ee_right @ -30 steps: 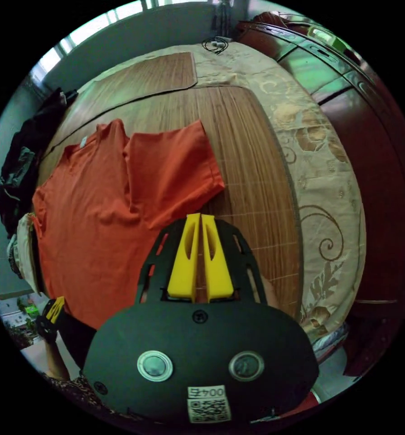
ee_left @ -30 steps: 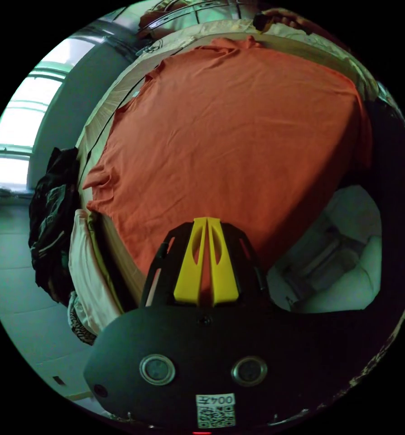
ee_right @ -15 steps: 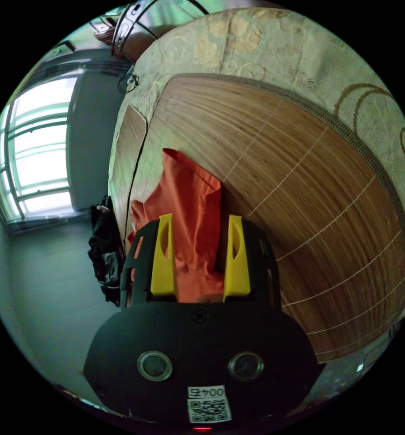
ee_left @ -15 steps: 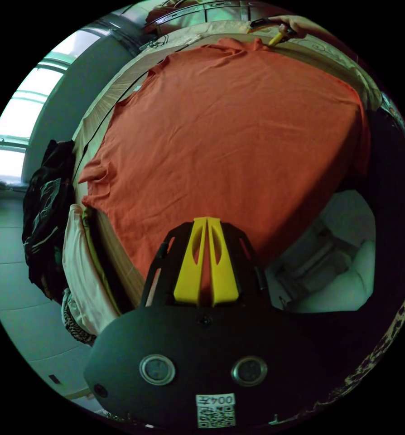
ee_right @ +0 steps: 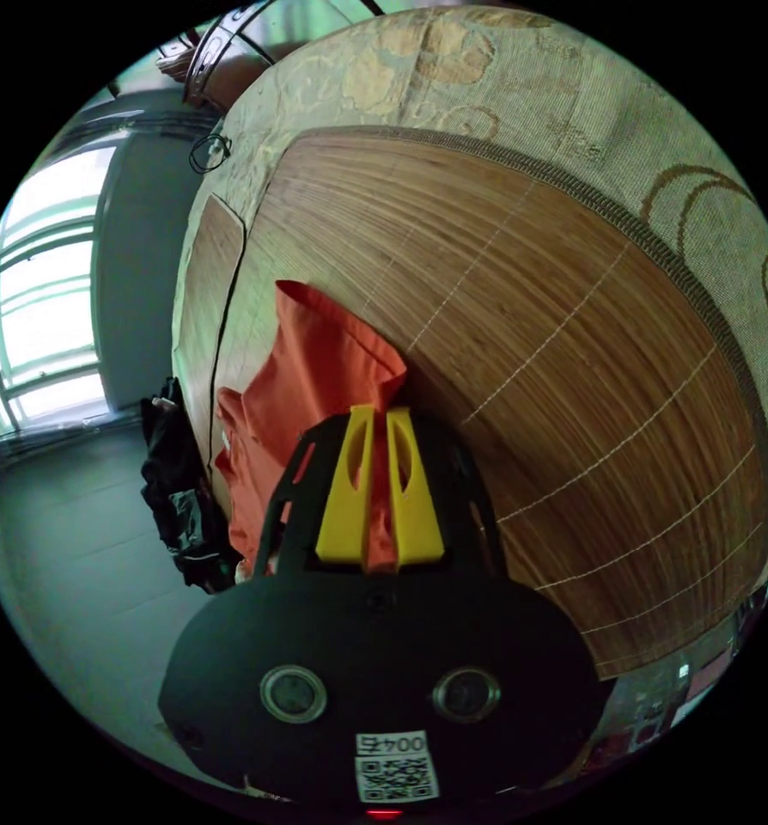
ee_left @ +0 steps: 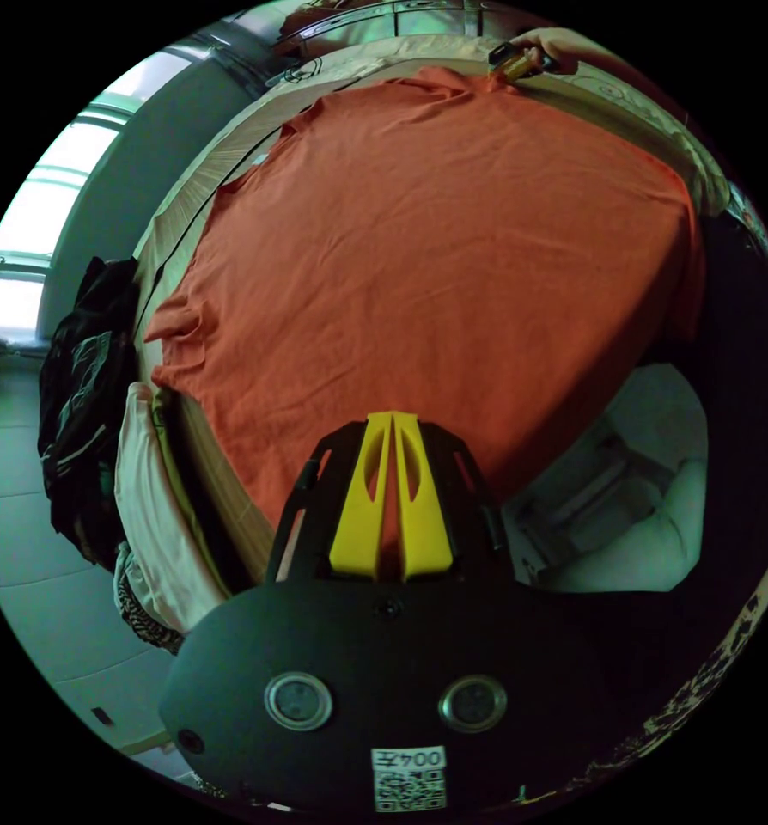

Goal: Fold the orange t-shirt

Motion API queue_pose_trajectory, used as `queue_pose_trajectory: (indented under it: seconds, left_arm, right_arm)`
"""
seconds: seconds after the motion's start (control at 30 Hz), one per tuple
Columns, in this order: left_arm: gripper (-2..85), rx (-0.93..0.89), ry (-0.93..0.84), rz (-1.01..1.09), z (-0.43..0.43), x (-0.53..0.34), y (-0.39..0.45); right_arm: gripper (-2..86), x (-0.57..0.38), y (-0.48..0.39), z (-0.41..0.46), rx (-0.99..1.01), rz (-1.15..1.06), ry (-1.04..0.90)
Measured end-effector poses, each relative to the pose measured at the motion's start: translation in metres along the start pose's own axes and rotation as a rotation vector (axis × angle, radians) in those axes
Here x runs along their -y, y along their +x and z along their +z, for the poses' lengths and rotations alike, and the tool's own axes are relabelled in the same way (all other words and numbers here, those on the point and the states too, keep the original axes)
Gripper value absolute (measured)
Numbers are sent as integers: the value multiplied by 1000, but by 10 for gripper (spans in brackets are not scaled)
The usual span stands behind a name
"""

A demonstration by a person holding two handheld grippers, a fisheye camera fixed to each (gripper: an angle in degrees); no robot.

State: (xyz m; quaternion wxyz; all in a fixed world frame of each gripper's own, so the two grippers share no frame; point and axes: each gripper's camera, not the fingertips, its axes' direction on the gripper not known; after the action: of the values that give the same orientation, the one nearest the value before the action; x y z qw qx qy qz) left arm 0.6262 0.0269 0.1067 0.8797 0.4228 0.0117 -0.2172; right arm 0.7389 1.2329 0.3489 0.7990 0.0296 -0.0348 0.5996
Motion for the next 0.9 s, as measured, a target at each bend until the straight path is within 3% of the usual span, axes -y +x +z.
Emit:
queue_pose_trajectory:
  seconds: [0.13,0.33,0.5,0.7,0.9]
  left_arm:
    - [10,-29,-2,-20,1,2,-9]
    - [8,-64,17,-59,1,0,-22]
    - [9,-67,22,-58,1,1,-29]
    - [10,-58,32,-51,0,1,-36]
    - [9,-83,45,-76,-1,-1,-49]
  right_arm:
    - [8,-30,-33,-10,6,-159,57]
    - [1,-127,-134,-9,-190,-748,175]
    - [-1,-248,-199,49,-646,-1290,285]
    - [-1,-371,-203,152,-1025,-1756,348]
    - [-2,-416,-174,227,-1219,-1917,399]
